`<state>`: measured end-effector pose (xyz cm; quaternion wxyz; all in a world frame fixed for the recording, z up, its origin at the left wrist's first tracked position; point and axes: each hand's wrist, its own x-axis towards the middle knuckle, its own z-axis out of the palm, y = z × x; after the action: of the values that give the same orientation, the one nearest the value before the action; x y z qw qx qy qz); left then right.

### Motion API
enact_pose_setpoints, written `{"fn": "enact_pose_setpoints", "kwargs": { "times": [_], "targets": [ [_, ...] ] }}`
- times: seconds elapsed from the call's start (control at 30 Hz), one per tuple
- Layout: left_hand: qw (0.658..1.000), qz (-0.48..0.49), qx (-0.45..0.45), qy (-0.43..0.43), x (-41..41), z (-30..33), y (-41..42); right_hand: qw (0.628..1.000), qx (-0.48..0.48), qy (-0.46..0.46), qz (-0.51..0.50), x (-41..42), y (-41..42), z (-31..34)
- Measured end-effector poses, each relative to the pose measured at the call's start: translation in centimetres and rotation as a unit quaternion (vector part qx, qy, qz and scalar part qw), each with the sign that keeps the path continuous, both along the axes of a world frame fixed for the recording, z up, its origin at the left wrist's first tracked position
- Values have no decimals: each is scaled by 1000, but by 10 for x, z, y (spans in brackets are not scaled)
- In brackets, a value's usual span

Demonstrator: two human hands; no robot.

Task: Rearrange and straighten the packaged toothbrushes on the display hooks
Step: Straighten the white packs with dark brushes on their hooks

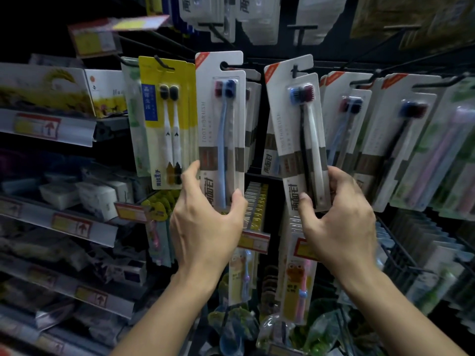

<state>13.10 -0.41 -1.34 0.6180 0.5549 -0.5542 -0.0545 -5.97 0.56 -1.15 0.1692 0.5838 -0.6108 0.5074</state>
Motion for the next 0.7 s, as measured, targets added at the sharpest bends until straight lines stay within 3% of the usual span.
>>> {"fn": "enact_pose_setpoints", "kwargs": {
  "times": [0.47, 0.7],
  "targets": [
    [999, 27, -17, 10, 4, 3, -4, 999, 34, 0, -8, 0, 1, 0],
    [999, 23, 6, -28, 4, 1, -9, 999, 37, 18, -15, 1, 3, -1]
  ]
}}
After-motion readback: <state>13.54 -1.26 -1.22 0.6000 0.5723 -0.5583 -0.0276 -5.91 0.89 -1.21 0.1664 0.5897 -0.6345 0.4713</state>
